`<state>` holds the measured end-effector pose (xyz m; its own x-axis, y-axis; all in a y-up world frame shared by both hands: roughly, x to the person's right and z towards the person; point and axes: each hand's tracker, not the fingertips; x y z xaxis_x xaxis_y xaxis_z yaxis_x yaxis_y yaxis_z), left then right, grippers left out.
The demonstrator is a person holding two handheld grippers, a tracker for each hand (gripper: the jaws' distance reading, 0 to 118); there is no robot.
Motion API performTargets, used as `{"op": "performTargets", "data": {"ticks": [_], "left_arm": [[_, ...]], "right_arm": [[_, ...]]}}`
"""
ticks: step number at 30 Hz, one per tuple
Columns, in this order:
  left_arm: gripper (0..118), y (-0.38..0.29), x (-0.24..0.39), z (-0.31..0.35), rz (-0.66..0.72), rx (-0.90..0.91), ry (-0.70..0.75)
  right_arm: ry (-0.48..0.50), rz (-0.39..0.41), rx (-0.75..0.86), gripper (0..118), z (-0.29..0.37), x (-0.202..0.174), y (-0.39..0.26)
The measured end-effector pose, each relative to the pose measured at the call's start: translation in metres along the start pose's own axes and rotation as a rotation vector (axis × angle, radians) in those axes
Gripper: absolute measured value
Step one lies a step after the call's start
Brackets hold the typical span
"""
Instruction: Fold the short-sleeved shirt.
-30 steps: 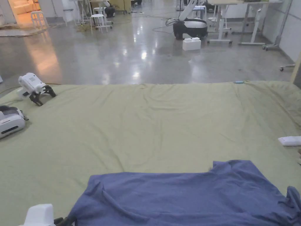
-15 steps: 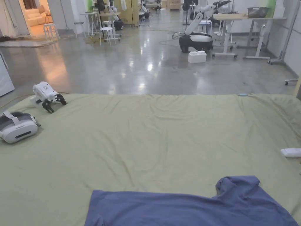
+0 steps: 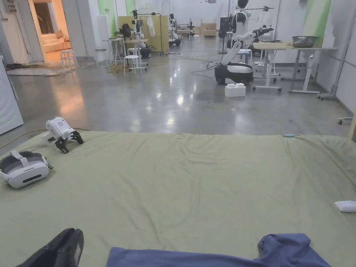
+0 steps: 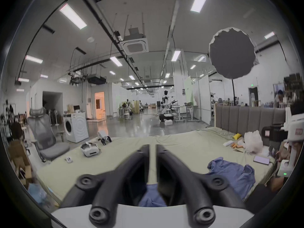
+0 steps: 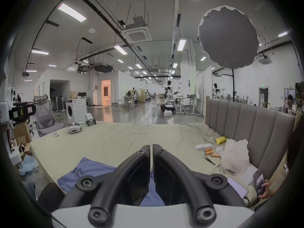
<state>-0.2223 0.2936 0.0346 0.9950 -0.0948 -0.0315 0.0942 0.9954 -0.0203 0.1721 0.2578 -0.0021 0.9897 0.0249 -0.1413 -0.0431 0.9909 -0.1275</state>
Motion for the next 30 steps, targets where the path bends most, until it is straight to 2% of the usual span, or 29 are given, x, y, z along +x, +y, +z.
{"op": "performTargets", "data": {"ticks": [1,6,10,11,14,15,19,21,23,26,27,29,30], "left_arm": [[0,0.001,0.002,0.002,0.007,-0.004,-0.003],[0,0.001,-0.003,-0.004,0.042,-0.053,-0.033],[0,-0.013,-0.020,-0.049,0.172,-0.234,-0.028],[6,-0.022,-0.028,-0.069,0.201,-0.312,-0.061],[67,-0.074,-0.046,-0.145,0.293,-0.490,-0.103],[80,-0.094,-0.053,-0.173,0.313,-0.561,-0.108],[79,-0.173,-0.065,-0.278,0.297,-0.762,-0.076],[77,-0.206,-0.069,-0.316,0.343,-0.855,-0.069],[71,-0.228,-0.071,-0.340,0.326,-0.859,-0.030],[51,-0.255,-0.073,-0.364,0.307,-0.926,-0.013],[39,-0.261,-0.071,-0.368,0.303,-0.937,-0.018],[31,-0.258,-0.060,-0.363,0.188,-0.947,0.018],[19,-0.254,-0.056,-0.363,0.148,-0.925,-0.011]], "right_arm": [[0.002,0.004,0.005,2,0.003,-0.002,0.002],[0.022,0.004,-0.001,0,-0.001,-0.003,0.004],[0.024,-0.017,-0.041,0,-0.013,0.002,-0.005],[0.022,-0.017,-0.058,0,-0.016,0.004,-0.010],[0.030,-0.046,-0.140,0,-0.027,0.012,-0.028],[0.032,-0.063,-0.169,0,-0.030,0.017,-0.037],[0.005,-0.105,-0.273,0,-0.041,0.029,-0.062],[-0.001,-0.127,-0.317,0,-0.046,0.038,-0.074],[-0.025,-0.130,-0.363,0,-0.048,0.043,-0.082],[-0.065,-0.136,-0.417,0,-0.050,0.053,-0.095],[-0.074,-0.139,-0.431,0,-0.051,0.056,-0.100],[-0.090,-0.130,-0.465,0,-0.055,0.061,-0.106],[-0.097,-0.123,-0.473,0,-0.056,0.063,-0.108]]}}
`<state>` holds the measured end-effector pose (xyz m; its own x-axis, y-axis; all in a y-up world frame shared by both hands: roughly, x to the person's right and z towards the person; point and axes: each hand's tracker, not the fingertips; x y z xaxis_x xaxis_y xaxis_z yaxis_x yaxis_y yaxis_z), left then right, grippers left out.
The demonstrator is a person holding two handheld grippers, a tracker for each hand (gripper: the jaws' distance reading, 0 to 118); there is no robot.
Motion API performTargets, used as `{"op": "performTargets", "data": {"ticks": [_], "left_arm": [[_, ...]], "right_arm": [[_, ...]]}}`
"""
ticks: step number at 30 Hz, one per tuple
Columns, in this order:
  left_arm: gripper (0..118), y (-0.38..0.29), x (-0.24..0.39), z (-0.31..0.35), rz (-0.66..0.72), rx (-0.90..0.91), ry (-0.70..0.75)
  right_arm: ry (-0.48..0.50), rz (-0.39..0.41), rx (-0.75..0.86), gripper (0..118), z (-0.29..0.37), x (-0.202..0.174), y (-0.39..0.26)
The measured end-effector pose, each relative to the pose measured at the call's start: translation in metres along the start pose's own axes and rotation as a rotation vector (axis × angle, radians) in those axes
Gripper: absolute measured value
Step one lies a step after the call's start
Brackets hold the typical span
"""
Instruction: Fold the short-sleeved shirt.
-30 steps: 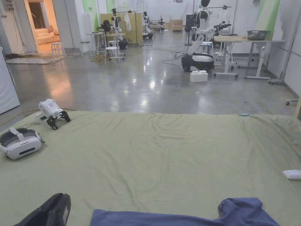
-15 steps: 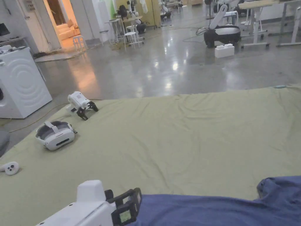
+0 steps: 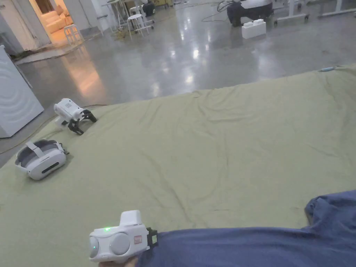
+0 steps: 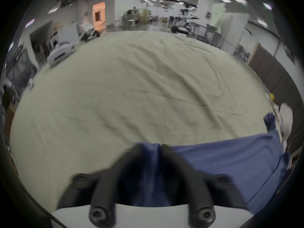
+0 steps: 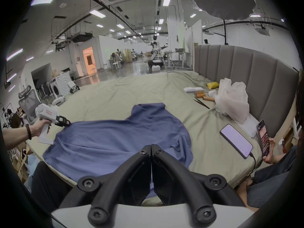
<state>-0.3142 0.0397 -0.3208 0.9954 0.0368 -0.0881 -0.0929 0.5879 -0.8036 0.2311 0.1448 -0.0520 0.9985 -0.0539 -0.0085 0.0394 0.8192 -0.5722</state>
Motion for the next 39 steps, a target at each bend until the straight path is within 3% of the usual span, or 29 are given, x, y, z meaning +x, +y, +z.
{"op": "performTargets", "data": {"ticks": [1,2,5,7,8,10,11,13,16,18,19,20,21,22,25,30,33,39], "left_arm": [[1,0.001,0.005,-0.001,-0.028,-0.017,-0.019],[1,0.000,0.019,0.001,-0.061,-0.049,0.054],[1,0.002,0.030,-0.011,-0.151,-0.094,0.078],[1,0.004,0.030,-0.019,-0.129,-0.110,0.073],[1,0.005,0.028,-0.020,-0.119,-0.114,0.070],[1,0.006,0.029,-0.016,-0.111,-0.124,0.061],[1,0.007,0.029,-0.016,-0.120,-0.128,0.058],[1,0.007,0.029,-0.016,-0.135,-0.139,0.052],[1,0.009,0.027,-0.016,-0.132,-0.146,0.046],[1,0.007,0.031,-0.008,-0.131,-0.146,0.041],[1,0.006,0.031,-0.007,-0.128,-0.143,0.038],[1,0.005,0.032,-0.006,-0.121,-0.141,0.036],[1,0.005,0.032,-0.005,-0.117,-0.141,0.033],[0,0.007,0.031,-0.004,-0.110,-0.143,0.031],[0,0.013,0.024,0.021,-0.061,-0.103,-0.020],[0,-0.005,-0.016,0.113,0.035,0.084,-0.168],[0,-0.053,-0.033,0.164,0.002,0.107,-0.189],[0,-0.157,-0.058,0.195,0.081,0.085,-0.218]], "right_arm": [[-0.002,0.000,-0.006,0,-0.003,0.002,0.000],[-0.001,0.000,-0.017,0,-0.009,0.005,0.003],[0.007,0.007,-0.043,0,-0.039,0.016,0.026],[0.020,0.012,-0.062,0,-0.080,0.031,0.058],[0.030,0.000,-0.085,7,-0.099,0.038,0.072],[0.063,-0.066,-0.243,69,-0.163,0.059,0.103],[0.070,-0.070,-0.267,80,-0.188,0.065,0.110],[0.028,-0.020,-0.353,79,-0.241,0.076,0.123],[-0.023,-0.015,-0.542,78,-0.308,0.087,0.118],[-0.032,-0.011,-0.638,59,-0.326,0.090,0.105],[-0.040,0.006,-0.640,58,-0.325,0.088,0.099],[-0.037,0.027,-0.561,49,-0.316,0.083,0.099],[-0.039,0.013,-0.574,16,-0.311,0.081,0.102],[-0.021,0.013,-0.575,0,-0.310,0.081,0.104],[-0.003,0.021,-0.556,0,-0.285,0.079,0.113],[0.060,-0.021,-0.340,0,-0.177,0.069,0.122],[0.057,-0.001,-0.273,0,-0.112,0.069,0.098],[0.030,-0.124,-0.245,0,-0.033,0.075,0.016]]}}
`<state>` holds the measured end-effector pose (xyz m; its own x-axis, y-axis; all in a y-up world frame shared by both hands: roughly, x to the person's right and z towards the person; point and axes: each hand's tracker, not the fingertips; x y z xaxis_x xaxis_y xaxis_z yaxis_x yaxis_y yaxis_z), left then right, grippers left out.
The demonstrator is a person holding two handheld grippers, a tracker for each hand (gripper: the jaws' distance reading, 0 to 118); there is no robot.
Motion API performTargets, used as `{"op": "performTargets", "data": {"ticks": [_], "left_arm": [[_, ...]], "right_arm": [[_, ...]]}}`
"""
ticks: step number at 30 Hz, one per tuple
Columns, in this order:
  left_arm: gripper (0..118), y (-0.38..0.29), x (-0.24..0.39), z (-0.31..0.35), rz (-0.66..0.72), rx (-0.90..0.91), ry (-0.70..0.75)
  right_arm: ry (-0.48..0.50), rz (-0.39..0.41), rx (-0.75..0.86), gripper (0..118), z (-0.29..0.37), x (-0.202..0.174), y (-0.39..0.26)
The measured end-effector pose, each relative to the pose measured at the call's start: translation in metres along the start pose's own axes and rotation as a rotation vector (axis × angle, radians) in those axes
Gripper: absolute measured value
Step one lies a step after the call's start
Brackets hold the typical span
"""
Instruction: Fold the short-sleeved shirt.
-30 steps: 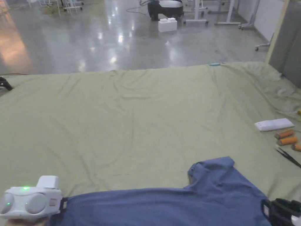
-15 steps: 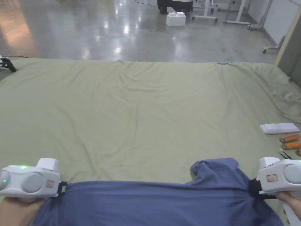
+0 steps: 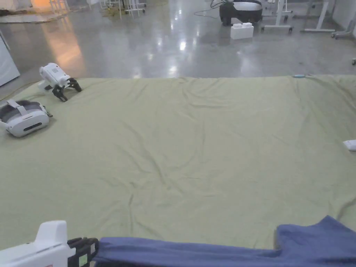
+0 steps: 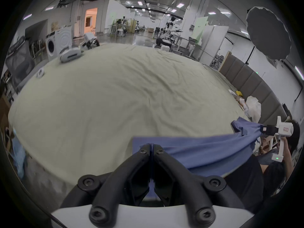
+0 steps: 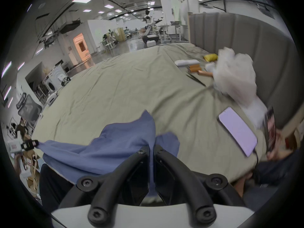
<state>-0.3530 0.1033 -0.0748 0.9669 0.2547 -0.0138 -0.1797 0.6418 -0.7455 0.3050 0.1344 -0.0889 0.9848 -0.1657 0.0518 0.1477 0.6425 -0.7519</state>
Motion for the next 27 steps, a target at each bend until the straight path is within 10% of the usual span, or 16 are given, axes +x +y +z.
{"op": "performTargets", "data": {"ticks": [8,11,12,14,15,27], "left_arm": [[9,-0.039,-0.003,-0.022,-0.015,-0.058,0.039],[74,-0.037,-0.003,-0.028,-0.022,-0.069,0.055],[92,-0.036,-0.003,-0.026,-0.029,-0.053,0.089],[93,-0.028,0.001,-0.013,-0.054,0.009,0.138],[93,-0.023,0.008,0.003,-0.077,0.063,0.153],[90,0.047,0.147,0.178,-0.287,0.877,0.103]], "right_arm": [[-0.046,-0.012,-0.081,0,-0.009,-0.001,-0.062],[-0.065,0.017,-0.100,4,-0.022,-0.005,-0.069],[-0.067,0.030,-0.108,23,-0.025,-0.006,-0.069],[-0.111,0.058,-0.069,78,-0.021,-0.007,-0.065],[-0.121,0.078,-0.037,82,-0.013,-0.009,-0.059],[0.030,0.167,0.732,79,0.132,-0.100,0.022]]}}
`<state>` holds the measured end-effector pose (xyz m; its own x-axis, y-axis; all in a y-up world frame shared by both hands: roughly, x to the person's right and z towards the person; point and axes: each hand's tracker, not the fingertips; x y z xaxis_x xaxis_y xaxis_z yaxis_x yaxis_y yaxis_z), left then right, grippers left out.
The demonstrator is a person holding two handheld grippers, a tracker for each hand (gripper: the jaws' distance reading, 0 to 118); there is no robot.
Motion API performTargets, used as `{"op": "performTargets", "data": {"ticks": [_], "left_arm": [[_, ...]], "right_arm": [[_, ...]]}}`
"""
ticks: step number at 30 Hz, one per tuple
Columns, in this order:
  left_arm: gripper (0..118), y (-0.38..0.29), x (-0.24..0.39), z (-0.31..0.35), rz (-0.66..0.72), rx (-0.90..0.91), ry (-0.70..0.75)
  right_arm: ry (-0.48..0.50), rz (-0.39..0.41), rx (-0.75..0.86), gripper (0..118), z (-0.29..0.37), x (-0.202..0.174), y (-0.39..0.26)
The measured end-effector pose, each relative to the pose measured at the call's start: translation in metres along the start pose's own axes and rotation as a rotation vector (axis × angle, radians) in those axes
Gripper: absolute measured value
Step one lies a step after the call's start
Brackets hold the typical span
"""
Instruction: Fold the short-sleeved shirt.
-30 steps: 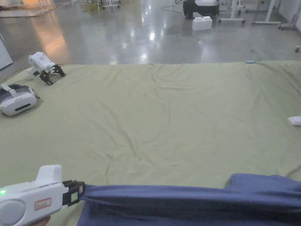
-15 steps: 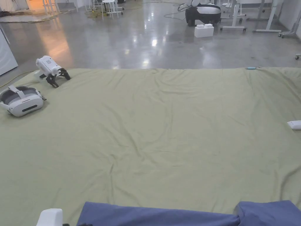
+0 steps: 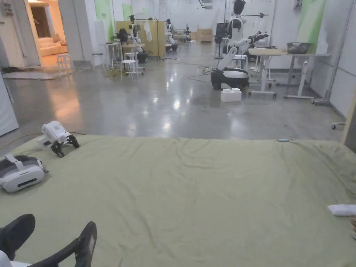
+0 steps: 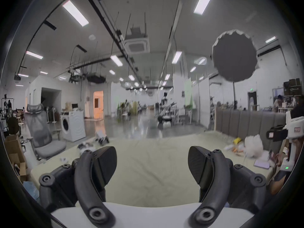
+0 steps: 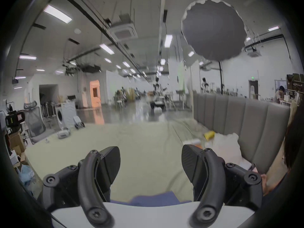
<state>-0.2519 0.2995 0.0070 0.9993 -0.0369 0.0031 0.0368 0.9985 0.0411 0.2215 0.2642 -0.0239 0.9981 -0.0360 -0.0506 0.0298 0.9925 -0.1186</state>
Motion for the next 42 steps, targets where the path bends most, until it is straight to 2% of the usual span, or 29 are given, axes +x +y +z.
{"op": "performTargets", "data": {"ticks": [2,4,5,8,12,17,18,19,21,22,24,27,29,32,37,39,40,41,42], "left_arm": [[75,0.009,0.011,0.004,-0.004,0.029,-0.037],[39,0.015,0.020,0.006,-0.011,0.019,-0.047],[26,0.016,0.023,0.007,-0.017,0.021,-0.056],[0,0.016,0.028,0.010,-0.050,0.018,-0.074],[0,0.013,0.021,0.012,-0.033,0.005,-0.097],[1,0.006,0.004,0.005,0.075,-0.061,-0.129],[17,-0.001,-0.006,0.000,0.139,-0.114,-0.157],[39,-0.015,-0.019,-0.006,0.219,-0.162,-0.184],[96,-0.047,-0.045,-0.020,0.371,-0.264,-0.209],[96,-0.071,-0.060,-0.029,0.442,-0.348,-0.228],[105,-0.118,-0.089,-0.042,0.567,-0.461,-0.258],[106,-0.192,-0.125,-0.053,0.773,-0.607,-0.225],[106,-0.226,-0.141,-0.056,0.857,-0.664,-0.188],[106,-0.261,-0.148,-0.062,0.837,-0.717,-0.196],[104,-0.315,-0.138,-0.084,1.059,-0.822,-0.252],[100,-0.316,-0.136,-0.086,1.129,-0.720,-0.239],[84,-0.315,-0.130,-0.086,1.201,-0.689,-0.271],[64,-0.319,-0.128,-0.087,1.245,-0.684,-0.273],[30,-0.324,-0.125,-0.090,1.271,-0.701,-0.267]], "right_arm": [[0.016,-0.003,0.009,65,0.001,-0.010,0.006],[0.055,-0.009,0.018,19,0.005,-0.018,0.008],[0.050,-0.003,0.020,3,0.006,-0.022,0.008],[0.082,0.011,0.018,0,0.010,-0.028,0.010],[0.081,0.052,0.012,0,0.010,-0.035,0.011],[0.083,0.047,0.004,0,0.005,-0.035,0.008],[0.085,0.041,-0.006,0,0.004,-0.034,0.006],[0.093,0.029,-0.022,0,0.003,-0.033,0.003],[0.102,0.004,-0.052,0,0.002,-0.031,-0.005],[0.105,-0.003,-0.078,0,0.001,-0.030,-0.010],[0.099,-0.016,-0.104,0,0.001,-0.029,-0.019],[0.100,-0.039,-0.148,0,0.002,-0.027,-0.029],[0.110,-0.055,-0.179,0,0.002,-0.026,-0.035],[0.106,-0.072,-0.211,0,0.001,-0.024,-0.043],[0.100,-0.091,-0.243,0,0.000,-0.025,-0.050],[0.099,-0.090,-0.249,0,0.002,-0.025,-0.050],[0.094,-0.086,-0.251,0,0.003,-0.026,-0.050],[0.092,-0.085,-0.252,0,0.004,-0.026,-0.050],[0.092,-0.085,-0.253,0,0.005,-0.026,-0.050]]}}
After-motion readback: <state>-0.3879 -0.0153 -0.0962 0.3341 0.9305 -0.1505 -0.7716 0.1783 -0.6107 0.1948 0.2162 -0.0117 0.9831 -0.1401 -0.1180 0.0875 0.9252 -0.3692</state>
